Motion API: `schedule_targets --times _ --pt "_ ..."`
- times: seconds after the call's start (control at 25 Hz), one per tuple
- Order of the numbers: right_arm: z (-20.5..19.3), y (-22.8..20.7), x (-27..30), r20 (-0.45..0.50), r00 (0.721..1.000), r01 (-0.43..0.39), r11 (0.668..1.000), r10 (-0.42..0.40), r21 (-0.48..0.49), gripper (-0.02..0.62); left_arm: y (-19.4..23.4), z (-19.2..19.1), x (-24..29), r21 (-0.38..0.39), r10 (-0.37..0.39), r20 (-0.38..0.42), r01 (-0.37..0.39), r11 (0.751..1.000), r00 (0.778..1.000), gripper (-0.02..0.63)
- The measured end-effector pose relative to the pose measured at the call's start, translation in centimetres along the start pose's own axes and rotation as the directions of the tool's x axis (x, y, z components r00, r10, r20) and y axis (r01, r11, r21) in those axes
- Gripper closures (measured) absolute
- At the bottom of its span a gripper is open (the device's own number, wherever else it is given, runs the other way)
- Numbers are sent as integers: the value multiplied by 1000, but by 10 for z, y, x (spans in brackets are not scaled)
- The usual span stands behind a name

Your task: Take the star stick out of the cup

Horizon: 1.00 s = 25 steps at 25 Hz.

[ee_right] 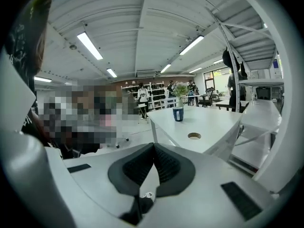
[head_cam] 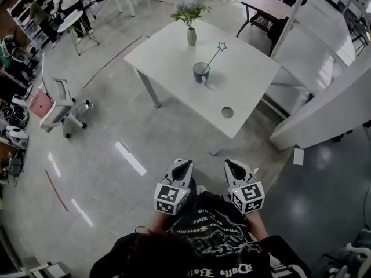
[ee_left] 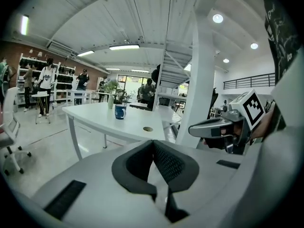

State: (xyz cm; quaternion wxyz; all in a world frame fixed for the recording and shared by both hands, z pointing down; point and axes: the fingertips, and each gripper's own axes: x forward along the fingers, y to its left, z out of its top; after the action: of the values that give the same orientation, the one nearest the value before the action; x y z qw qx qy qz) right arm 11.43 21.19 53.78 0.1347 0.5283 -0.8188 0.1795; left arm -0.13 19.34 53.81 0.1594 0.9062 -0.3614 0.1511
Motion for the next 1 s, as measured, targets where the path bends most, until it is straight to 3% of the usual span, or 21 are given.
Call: schedule_targets --times 0.2,0.44,0.72,1.0 --pt "11 -16 24 -9 999 35 999 -35 23 586 29 6 27 -51 -11 15 12 999 1000 586" --pt "30 -44 72 -24 995 93 994 -92 65 586 73 26 72 -36 -68 -4 68 997 998 586" --pt "86 -74 164 -17 992 127 988 -126 83 586 173 73 125 -70 -43 22 44 997 999 586" --pt "126 -97 241 8 985 170 978 -172 121 586 238 110 173 -11 -98 5 98 995 995 586"
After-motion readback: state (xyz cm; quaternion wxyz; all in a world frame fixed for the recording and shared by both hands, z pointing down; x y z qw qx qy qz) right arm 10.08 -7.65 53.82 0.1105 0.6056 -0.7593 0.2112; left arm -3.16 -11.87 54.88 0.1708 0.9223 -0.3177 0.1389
